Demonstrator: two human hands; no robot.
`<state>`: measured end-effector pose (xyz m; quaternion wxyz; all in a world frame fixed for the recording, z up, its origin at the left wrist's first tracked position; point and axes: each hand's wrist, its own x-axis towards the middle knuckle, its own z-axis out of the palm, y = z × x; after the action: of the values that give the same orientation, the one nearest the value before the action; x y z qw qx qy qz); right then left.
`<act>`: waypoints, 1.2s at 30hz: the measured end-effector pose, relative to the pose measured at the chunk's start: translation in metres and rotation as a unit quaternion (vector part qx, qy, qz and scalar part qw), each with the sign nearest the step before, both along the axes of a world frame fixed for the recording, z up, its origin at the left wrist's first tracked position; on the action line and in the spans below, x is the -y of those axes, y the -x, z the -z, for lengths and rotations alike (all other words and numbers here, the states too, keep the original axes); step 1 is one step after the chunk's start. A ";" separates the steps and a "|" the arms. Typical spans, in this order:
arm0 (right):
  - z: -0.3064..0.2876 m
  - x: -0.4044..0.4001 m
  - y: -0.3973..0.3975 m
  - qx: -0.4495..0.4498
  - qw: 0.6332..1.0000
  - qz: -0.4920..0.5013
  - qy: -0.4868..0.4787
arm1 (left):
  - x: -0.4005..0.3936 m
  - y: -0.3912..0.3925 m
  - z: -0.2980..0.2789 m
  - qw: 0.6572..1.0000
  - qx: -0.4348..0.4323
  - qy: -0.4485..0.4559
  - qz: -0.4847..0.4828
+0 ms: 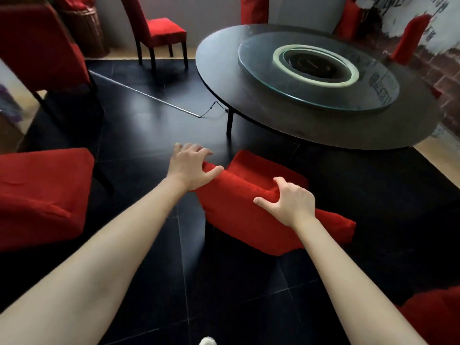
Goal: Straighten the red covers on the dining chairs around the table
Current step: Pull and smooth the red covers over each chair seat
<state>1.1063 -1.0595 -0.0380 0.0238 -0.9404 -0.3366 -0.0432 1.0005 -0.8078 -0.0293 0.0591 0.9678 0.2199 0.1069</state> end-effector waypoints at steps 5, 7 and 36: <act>-0.022 -0.093 0.022 0.003 0.995 -0.103 -0.018 | -0.075 0.082 -0.014 0.993 0.007 -0.014 -0.115; -0.028 -0.130 0.036 0.013 0.989 -0.147 -0.023 | -0.101 0.120 -0.017 0.987 -0.001 -0.020 -0.160; -0.001 -0.533 0.459 -0.039 0.918 -0.392 0.054 | -0.385 0.608 0.004 0.929 -0.076 -0.019 -0.361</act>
<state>0.6470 -0.5265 -0.0366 0.0012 -0.7341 -0.6786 0.0244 0.3921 -0.4228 -0.0330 -0.0188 0.8290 0.5567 0.0509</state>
